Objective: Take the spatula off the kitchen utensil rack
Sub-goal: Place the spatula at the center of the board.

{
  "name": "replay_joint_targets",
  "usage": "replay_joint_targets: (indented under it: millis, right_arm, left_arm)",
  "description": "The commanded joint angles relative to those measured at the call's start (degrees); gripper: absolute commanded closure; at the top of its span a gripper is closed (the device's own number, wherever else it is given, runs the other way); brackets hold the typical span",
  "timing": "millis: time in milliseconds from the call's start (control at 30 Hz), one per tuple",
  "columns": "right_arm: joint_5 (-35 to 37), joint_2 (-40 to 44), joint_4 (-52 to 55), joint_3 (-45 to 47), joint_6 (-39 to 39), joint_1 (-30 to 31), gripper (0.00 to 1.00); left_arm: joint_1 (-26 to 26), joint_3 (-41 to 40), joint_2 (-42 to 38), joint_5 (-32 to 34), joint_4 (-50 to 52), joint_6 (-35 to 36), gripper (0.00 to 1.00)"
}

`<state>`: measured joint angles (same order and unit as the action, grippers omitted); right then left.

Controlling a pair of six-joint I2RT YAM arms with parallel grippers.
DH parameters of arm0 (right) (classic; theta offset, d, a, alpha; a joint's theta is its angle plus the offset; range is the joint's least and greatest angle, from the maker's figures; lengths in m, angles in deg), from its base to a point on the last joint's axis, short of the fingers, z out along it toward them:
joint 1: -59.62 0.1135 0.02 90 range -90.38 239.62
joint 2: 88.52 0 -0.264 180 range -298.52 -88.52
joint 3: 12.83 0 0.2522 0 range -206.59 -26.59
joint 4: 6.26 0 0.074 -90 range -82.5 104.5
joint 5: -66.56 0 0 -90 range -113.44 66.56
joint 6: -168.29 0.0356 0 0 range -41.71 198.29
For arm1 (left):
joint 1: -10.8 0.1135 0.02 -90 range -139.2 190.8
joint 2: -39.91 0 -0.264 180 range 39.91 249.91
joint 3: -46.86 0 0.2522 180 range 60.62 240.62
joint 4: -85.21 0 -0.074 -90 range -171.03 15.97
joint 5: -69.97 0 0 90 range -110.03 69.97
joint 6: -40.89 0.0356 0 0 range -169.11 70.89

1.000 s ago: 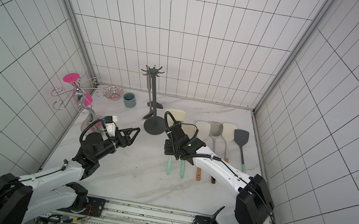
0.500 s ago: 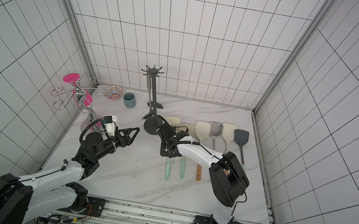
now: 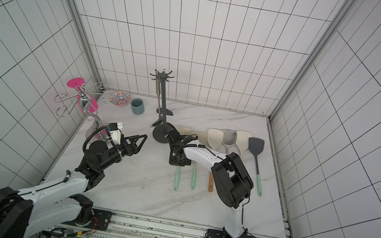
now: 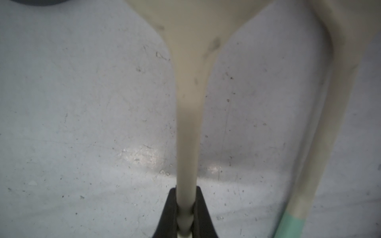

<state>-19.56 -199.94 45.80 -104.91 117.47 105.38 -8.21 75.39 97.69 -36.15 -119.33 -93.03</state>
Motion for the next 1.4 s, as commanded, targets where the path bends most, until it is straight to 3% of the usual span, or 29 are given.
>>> replay_joint_targets:
  millis: [0, 433, 867, 1100, 1200, 1367]
  right_arm:
    - [-0.71, -1.61, 0.89, -4.04, 1.93, 0.12, 0.99]
    - [-2.65, -3.15, -1.04, -1.83, 4.68, 0.49, 0.84]
    - [-2.63, -2.89, -0.79, -1.79, 3.52, 0.99, 0.77]
    - [-0.11, -0.22, 0.72, -1.79, -0.13, 2.22, 0.66]
    - [-0.48, 3.20, -1.51, 0.17, -2.79, 3.27, 0.56]
    - [-1.07, 10.15, -7.14, 4.56, -5.48, 4.24, 0.39]
  left_arm:
    - [0.37, -0.80, -0.82, 0.15, 0.33, -0.11, 0.11]
    - [0.55, -1.19, -1.45, -0.18, -0.15, -0.33, 0.11]
    - [0.55, -1.76, -2.49, -0.14, -0.64, -0.29, 0.11]
    - [0.55, -1.84, -2.85, -0.09, -0.51, -0.31, 0.11]
    - [0.63, -2.11, -3.47, -0.04, -0.52, -0.31, 0.11]
    - [0.90, -5.73, -13.30, 3.79, 0.83, 0.52, 0.12]
